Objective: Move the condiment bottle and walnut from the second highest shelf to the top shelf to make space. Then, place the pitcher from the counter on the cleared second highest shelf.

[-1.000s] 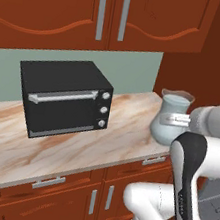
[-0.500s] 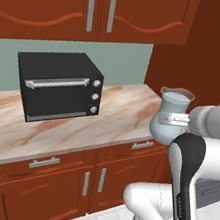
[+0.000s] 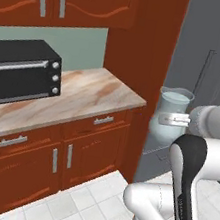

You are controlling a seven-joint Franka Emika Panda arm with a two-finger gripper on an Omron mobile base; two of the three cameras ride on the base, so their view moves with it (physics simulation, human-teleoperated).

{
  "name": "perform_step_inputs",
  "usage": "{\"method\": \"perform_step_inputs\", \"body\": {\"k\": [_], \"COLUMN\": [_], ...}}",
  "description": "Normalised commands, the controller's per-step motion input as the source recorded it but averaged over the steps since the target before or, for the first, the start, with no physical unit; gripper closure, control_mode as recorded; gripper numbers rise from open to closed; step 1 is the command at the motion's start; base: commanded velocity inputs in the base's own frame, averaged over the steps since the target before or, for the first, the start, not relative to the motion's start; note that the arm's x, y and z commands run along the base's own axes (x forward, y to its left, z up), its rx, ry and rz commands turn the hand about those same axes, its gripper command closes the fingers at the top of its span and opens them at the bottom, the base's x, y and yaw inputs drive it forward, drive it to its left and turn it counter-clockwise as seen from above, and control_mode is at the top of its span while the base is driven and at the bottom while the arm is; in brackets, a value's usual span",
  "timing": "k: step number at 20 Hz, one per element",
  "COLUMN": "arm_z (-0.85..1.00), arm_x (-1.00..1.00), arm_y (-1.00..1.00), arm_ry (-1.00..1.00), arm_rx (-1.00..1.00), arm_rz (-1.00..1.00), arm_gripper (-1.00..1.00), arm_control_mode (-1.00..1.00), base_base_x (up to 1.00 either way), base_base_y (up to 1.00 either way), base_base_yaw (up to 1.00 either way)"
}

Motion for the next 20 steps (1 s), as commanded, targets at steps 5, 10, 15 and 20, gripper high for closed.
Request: {"method": "perform_step_inputs", "body": {"k": [5,10,15,20], "arm_z": [0.00,0.00,0.00,0.00], "arm_x": [0.00,0.00,0.00,0.00], "arm_y": [0.00,0.00,0.00,0.00], "arm_ry": [0.00,0.00,0.00,0.00], "arm_rx": [0.00,0.00,0.00,0.00], "arm_rz": [0.00,0.00,0.00,0.00], "arm_gripper": [1.00,1.00,1.00,1.00], "arm_control_mode": [1.00,1.00,1.00,1.00], "base_base_x": [-0.21,0.00,0.02,0.21], "base_base_y": [-0.57,-0.61,-0.72,-0.79], "base_base_yaw": [-0.40,-0.33,-0.19,-0.11]}}
